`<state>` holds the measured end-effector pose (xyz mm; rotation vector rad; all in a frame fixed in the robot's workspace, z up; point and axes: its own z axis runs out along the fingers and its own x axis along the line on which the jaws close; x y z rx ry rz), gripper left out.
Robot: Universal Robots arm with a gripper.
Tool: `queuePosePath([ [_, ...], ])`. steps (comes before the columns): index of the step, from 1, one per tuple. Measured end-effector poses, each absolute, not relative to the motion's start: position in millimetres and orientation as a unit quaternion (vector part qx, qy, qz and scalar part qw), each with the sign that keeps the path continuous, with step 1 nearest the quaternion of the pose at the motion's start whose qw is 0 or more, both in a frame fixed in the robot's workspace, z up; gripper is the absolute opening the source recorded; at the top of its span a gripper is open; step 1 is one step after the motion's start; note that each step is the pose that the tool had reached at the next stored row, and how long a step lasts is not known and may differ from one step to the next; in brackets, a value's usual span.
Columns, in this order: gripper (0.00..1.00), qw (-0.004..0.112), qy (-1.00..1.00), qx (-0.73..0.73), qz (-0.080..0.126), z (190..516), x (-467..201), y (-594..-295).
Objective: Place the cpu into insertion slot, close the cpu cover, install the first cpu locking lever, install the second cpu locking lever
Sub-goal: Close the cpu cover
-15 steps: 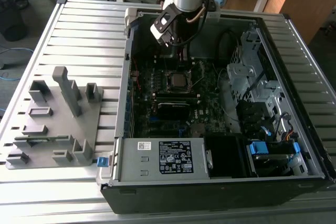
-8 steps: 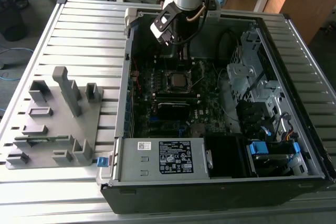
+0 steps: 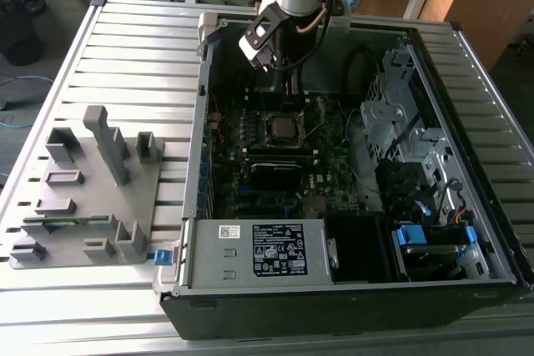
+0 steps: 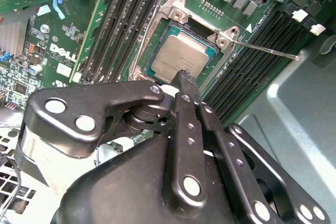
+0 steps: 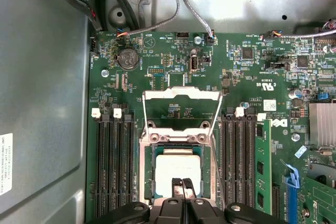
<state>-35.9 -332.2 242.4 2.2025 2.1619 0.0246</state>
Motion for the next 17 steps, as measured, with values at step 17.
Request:
queuePosePath([
  [17,0.1,0.028,0.7,0.713,0.008,247.4,-35.9,-332.1],
])
